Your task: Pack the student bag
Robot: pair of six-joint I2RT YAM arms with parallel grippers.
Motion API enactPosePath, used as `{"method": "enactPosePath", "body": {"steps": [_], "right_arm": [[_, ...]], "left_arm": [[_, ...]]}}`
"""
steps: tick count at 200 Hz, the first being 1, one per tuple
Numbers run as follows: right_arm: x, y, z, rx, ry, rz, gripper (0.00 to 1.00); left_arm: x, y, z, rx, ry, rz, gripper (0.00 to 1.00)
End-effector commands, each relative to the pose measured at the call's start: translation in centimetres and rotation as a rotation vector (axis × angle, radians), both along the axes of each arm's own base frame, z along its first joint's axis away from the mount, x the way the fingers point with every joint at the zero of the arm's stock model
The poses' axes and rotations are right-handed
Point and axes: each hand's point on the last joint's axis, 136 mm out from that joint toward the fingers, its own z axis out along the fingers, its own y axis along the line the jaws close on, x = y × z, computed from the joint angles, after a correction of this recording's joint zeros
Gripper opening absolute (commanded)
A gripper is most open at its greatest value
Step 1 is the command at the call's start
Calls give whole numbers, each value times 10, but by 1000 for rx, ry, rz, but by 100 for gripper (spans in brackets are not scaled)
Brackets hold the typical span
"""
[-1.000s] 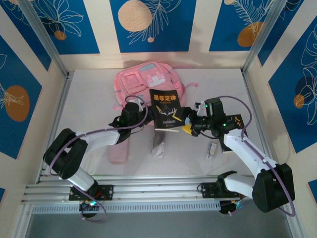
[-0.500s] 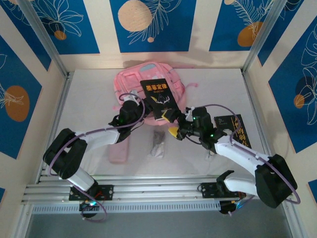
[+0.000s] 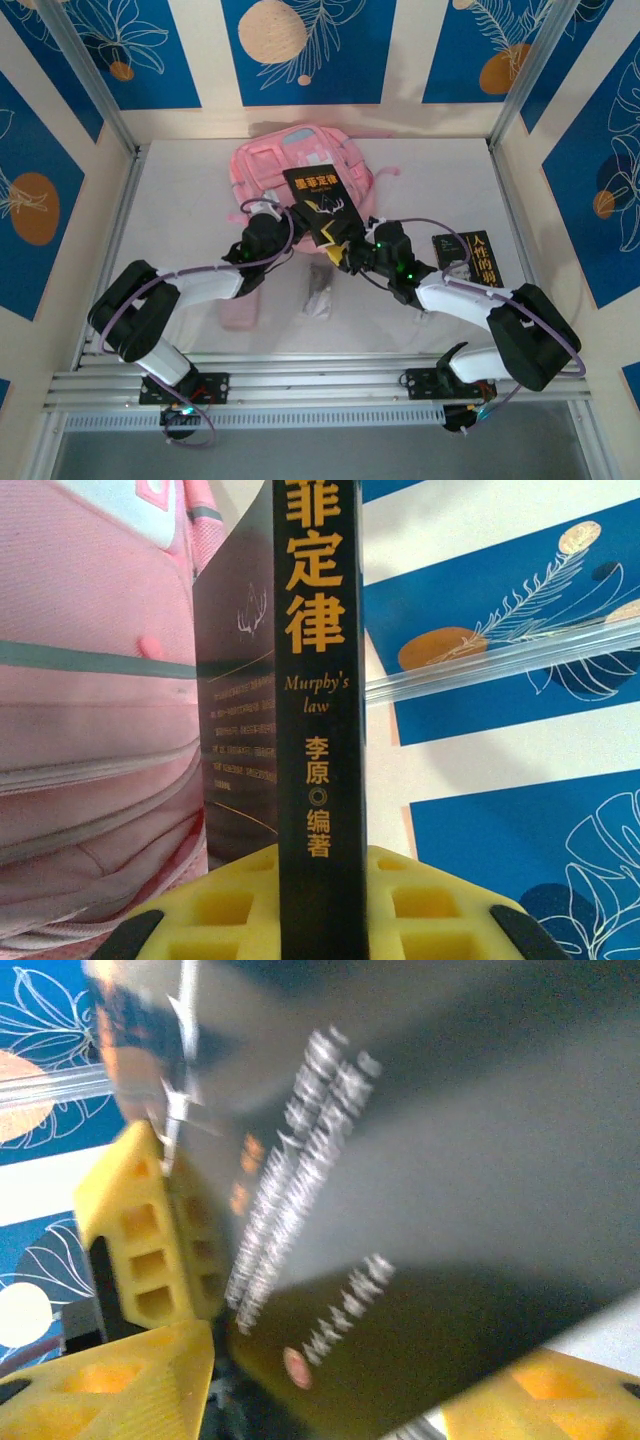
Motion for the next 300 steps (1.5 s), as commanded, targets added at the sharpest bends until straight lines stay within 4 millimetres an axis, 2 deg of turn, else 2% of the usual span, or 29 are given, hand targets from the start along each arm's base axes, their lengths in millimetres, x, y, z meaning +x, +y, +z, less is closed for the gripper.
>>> {"method": "enactPosePath", "body": {"steps": [1, 20, 43, 56, 67, 89, 99, 112, 149, 191, 209, 242, 276, 300], "right_arm": [[18, -15, 13, 1, -64, -98, 51], [23, -20, 16, -16, -79, -112, 48], [28, -25, 21, -31, -106, -123, 34], [30, -27, 27, -42, -131, -123, 24], [31, -31, 29, -62, -143, -120, 11], [32, -41, 36, -113, -180, -116, 0], [32, -48, 41, -141, -196, -112, 0], [33, -60, 44, -180, -203, -109, 0], [33, -112, 53, -262, -231, -152, 0], [19, -171, 58, -326, -231, -225, 0], [13, -192, 57, -323, -211, -253, 0], [4, -212, 53, -299, -188, -268, 0], [-1, -213, 51, -280, -179, -247, 0], [-3, -212, 48, -284, -174, -237, 0]], "left_arm": [[-4, -1, 36, -114, -85, 0, 8], [-6, -3, 34, -118, -73, -13, 10], [-8, -6, 32, -116, -63, -35, 16], [-10, -9, 29, -101, -57, -54, 28], [-12, -13, 25, -81, -50, -79, 40], [-18, -19, 17, -10, -44, -134, 56], [-20, -21, 13, 45, -50, -163, 61], [-23, -23, 7, 128, -47, -204, 63], [-21, -25, -8, 399, -58, -332, 67], [-5, -24, -30, 808, -71, -470, 67], [4, -28, -39, 915, -79, -542, 68], [21, -34, -66, 1085, -79, -644, 68], [35, -35, -98, 1227, -55, -732, 69], [44, -32, -113, 1293, -35, -737, 71]]}}
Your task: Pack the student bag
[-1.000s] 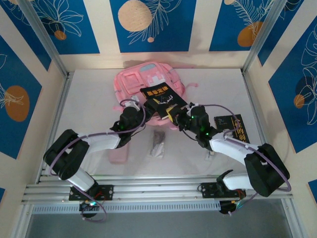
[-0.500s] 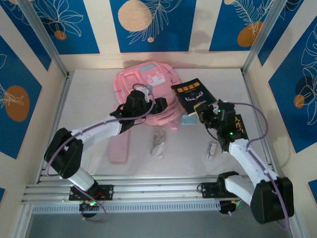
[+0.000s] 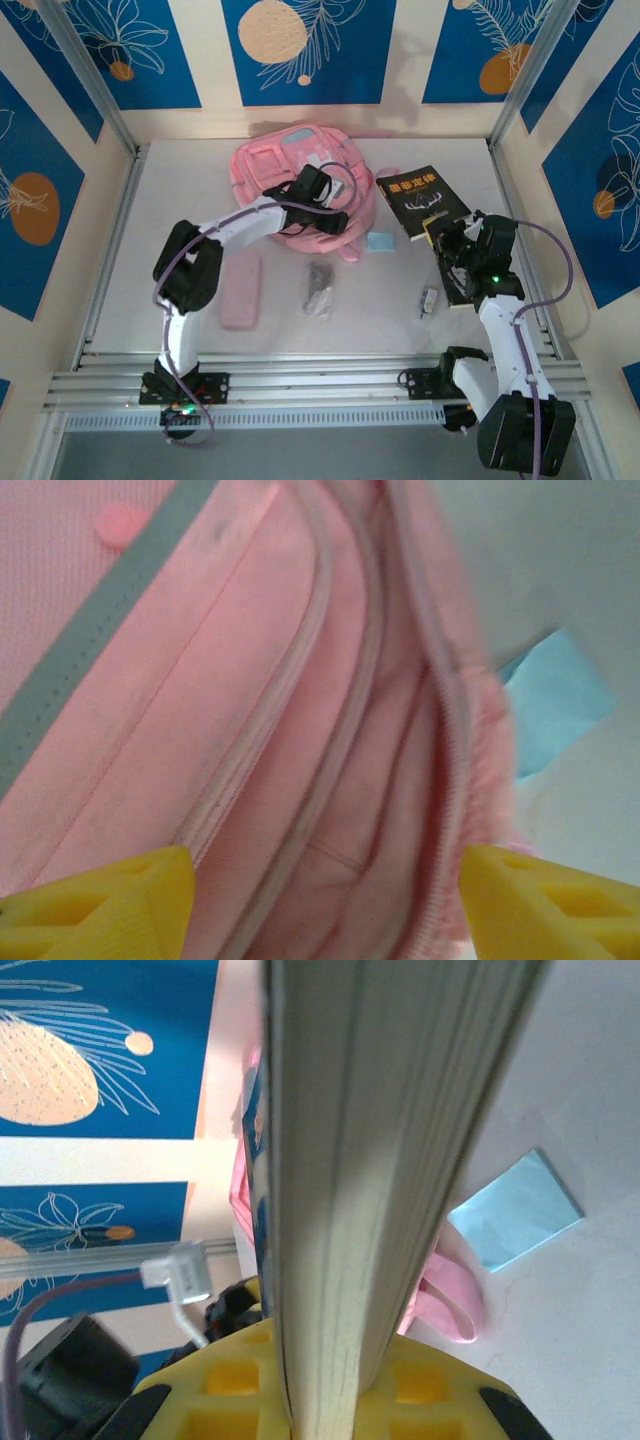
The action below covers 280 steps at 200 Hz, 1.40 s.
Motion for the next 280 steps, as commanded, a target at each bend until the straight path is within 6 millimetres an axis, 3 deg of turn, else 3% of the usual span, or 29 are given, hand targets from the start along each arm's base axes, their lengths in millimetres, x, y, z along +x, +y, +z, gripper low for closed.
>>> {"method": "enactPosePath", "body": {"steps": [1, 39, 103, 160, 201, 231, 280], "right_arm": [[-4, 10, 18, -11, -86, 80, 0], [-5, 12, 19, -11, -89, 92, 0], [-5, 10, 18, -16, -80, 84, 0], [-6, 11, 12, -8, -66, 84, 0], [-6, 11, 9, -11, -58, 81, 0], [-6, 12, 6, -14, -51, 82, 0], [-5, 12, 4, -13, -44, 75, 0]], "left_arm": [[5, 15, -11, 135, -10, -43, 71], [22, 29, -23, 229, -49, 10, 72], [19, 19, 17, 139, -80, -25, 70], [27, 24, 13, 128, -56, -25, 65], [27, 21, 29, 79, -70, -30, 66], [34, 28, 11, 153, -72, -31, 66], [32, 35, -35, 242, -17, -53, 70]]}}
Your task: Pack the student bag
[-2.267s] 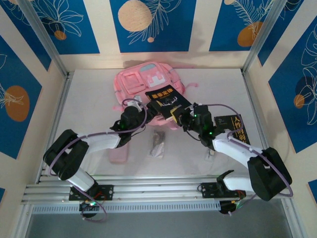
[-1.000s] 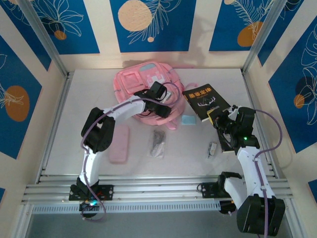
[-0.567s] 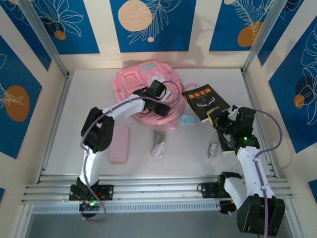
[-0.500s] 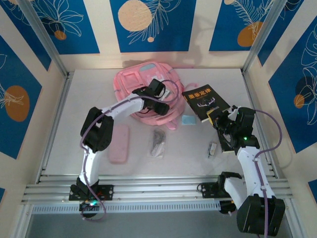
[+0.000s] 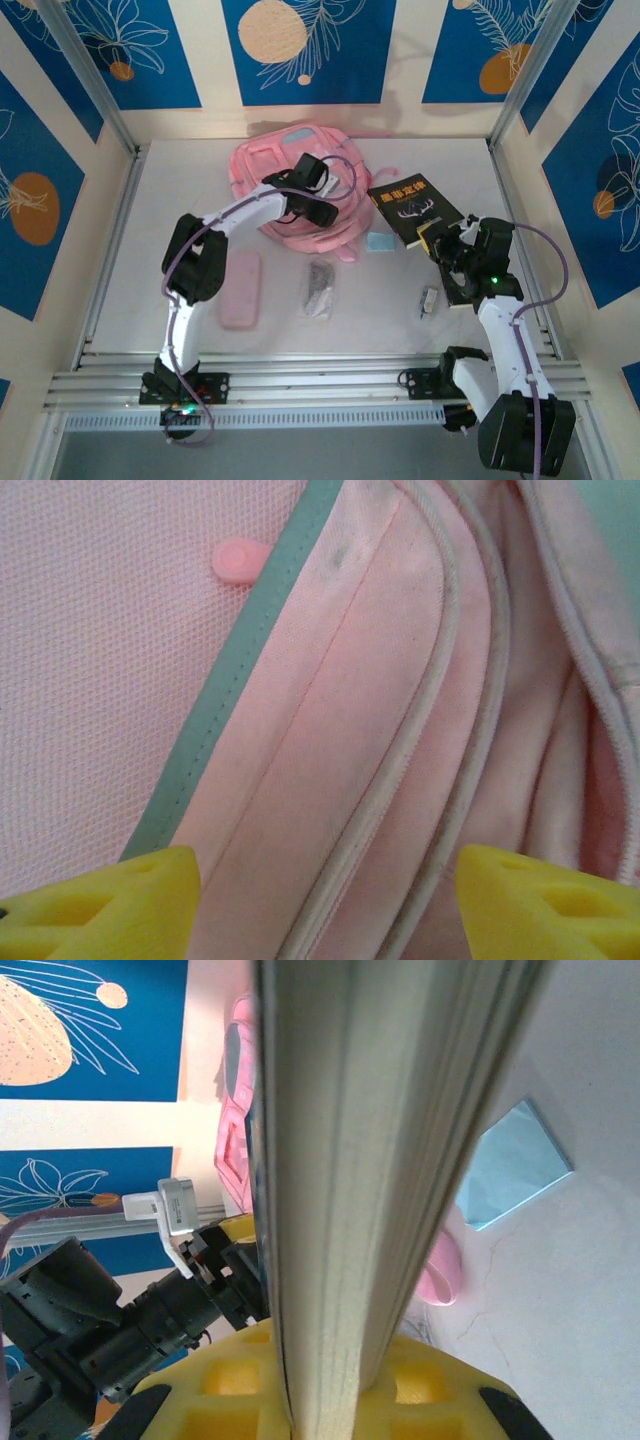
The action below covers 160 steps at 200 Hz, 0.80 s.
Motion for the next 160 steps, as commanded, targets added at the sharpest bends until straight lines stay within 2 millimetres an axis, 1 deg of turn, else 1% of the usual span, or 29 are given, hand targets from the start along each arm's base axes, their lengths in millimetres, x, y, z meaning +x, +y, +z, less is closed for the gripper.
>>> {"method": "enactPosePath", "body": {"steps": [1, 20, 34, 42, 48, 54, 65, 81, 87, 88, 105, 119, 137, 160], "right_arm": [[4, 4, 17, -18, -86, 25, 0], [5, 4, 17, -15, -86, 27, 0], [5, 5, 19, -14, -88, 29, 0], [5, 5, 19, -14, -89, 31, 0], [5, 5, 20, -14, -89, 31, 0], [5, 5, 21, -15, -92, 31, 0], [5, 5, 22, -14, -91, 33, 0], [6, 5, 24, -17, -97, 33, 0], [6, 5, 24, -19, -97, 33, 0], [6, 5, 24, -19, -98, 32, 0], [6, 5, 25, -23, -98, 34, 0], [6, 5, 25, -29, -99, 34, 0], [6, 4, 28, -48, -102, 35, 0], [5, 1, 35, -70, -114, 28, 0]], "left_arm": [[4, 10, -30, 88, 26, -6, 70], [8, 16, -45, 140, 27, 6, 71], [15, 24, -54, 196, 15, 35, 71], [18, 28, -59, 222, 8, 49, 70], [19, 29, -62, 235, 10, 53, 66], [20, 30, -64, 241, 11, 57, 59], [19, 27, -67, 231, 24, 46, 36], [16, 21, -64, 194, 41, 30, 16], [14, 17, -61, 176, 46, 22, 2], [14, 17, -61, 173, 46, 22, 0], [9, 9, -46, 119, 53, -1, 0], [4, 1, -28, 53, 64, -17, 0], [-2, -8, 8, -62, 70, -25, 0], [-2, -9, 53, -196, 64, 0, 0]]}}
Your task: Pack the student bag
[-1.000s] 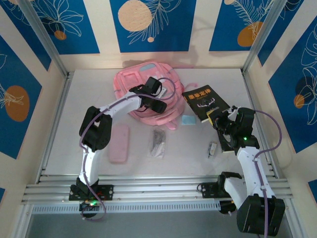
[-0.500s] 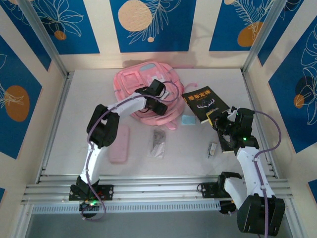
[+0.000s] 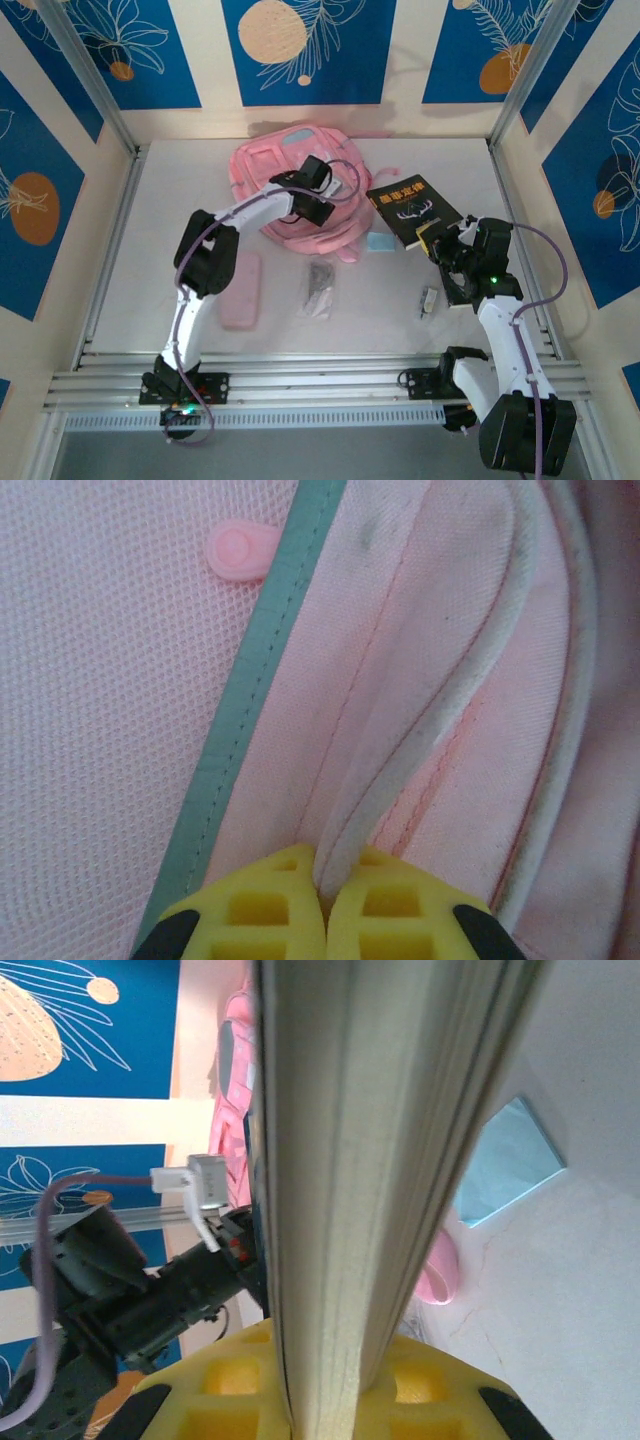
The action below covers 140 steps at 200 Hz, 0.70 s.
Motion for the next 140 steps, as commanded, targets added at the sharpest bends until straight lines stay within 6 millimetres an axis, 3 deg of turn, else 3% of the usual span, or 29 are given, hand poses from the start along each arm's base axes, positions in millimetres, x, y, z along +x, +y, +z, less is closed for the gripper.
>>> {"method": "enactPosePath", "body": {"steps": [1, 36, 84, 140], "right_arm": [[7, 0, 37, -53, -126, 24, 0], [5, -3, 46, -85, -146, 17, 0], [1, 3, 50, -81, -154, 44, 0], [6, 36, 46, -67, -168, 126, 0]], "left_arm": [[-12, -5, 70, -202, 30, 23, 0], [-1, 12, 123, -353, 2, 84, 0], [28, 40, 157, -553, 16, 191, 0], [31, 26, 180, -770, 106, 173, 0]]}}
